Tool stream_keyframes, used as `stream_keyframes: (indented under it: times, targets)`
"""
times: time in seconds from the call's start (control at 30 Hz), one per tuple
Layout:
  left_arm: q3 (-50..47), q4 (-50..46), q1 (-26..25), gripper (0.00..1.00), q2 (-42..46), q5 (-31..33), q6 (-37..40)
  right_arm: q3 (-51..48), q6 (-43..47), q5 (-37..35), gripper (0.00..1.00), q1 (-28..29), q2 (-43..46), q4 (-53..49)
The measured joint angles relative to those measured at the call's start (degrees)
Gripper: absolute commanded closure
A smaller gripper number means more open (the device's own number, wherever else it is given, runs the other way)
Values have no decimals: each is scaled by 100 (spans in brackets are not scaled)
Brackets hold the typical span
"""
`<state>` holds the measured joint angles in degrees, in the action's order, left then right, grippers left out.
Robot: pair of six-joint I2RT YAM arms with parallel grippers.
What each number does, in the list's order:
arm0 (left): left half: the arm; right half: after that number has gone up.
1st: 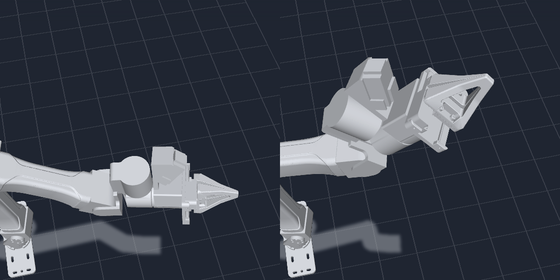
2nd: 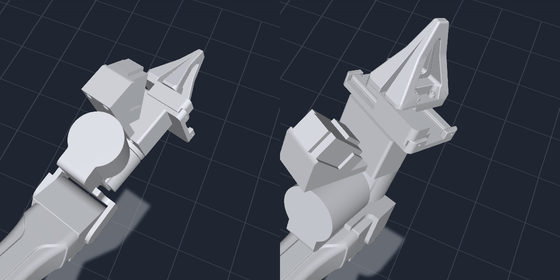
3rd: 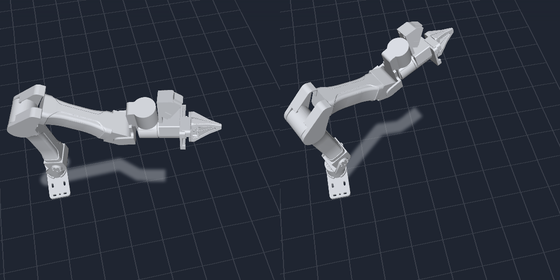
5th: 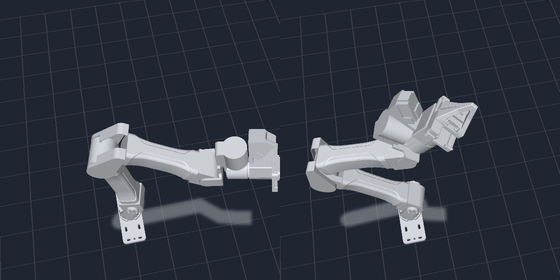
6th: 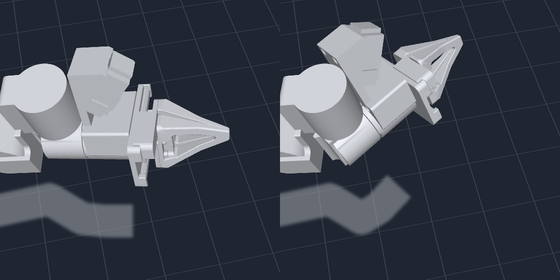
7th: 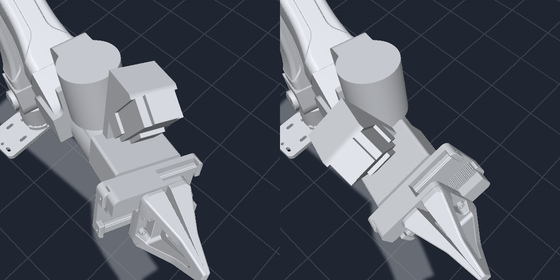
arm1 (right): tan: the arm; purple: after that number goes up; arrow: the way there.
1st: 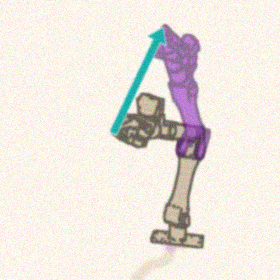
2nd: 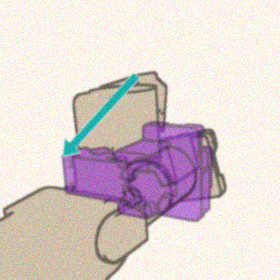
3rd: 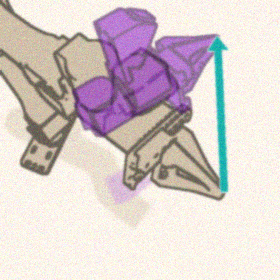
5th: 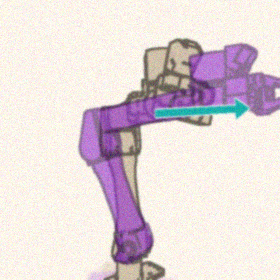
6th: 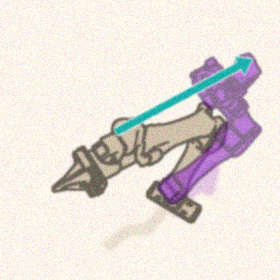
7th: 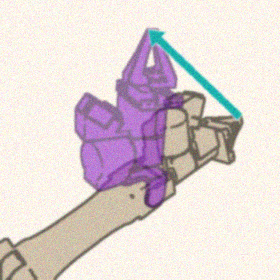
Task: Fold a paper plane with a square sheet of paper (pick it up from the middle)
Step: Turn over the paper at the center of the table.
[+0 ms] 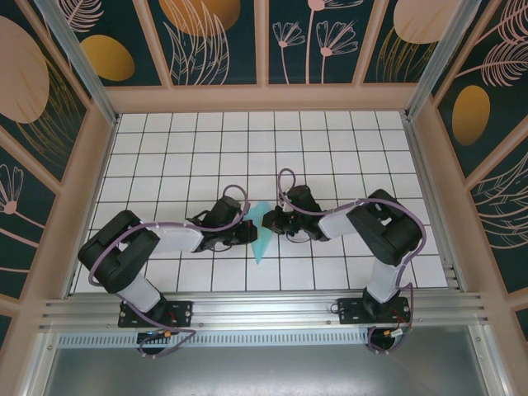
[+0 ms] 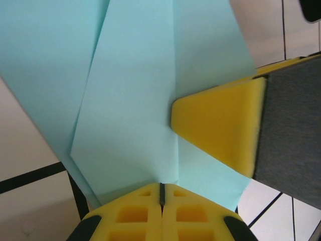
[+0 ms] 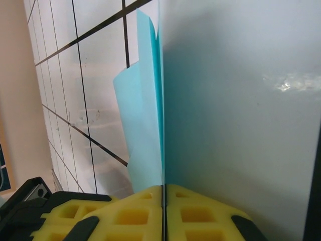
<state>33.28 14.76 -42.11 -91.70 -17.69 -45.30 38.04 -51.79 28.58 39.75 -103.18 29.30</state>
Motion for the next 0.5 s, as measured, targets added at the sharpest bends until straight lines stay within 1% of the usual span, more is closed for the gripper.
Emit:
stream_keyframes:
  times: [0.17,0.27,0.37,0.5]
  targets:
    - [-109,4,0,100,326,63,-46,186,232,-24,95,-17,46,-321]
    - [-267,2,0,93,791,313,-149,343,507,-203,95,-42,271,-907]
    - [-435,-15,0,89,1469,780,-245,678,957,-651,95,-52,667,-1851]
    - [-479,-179,0,87,2212,1510,-280,1410,1620,-1580,95,-70,1233,-3276]
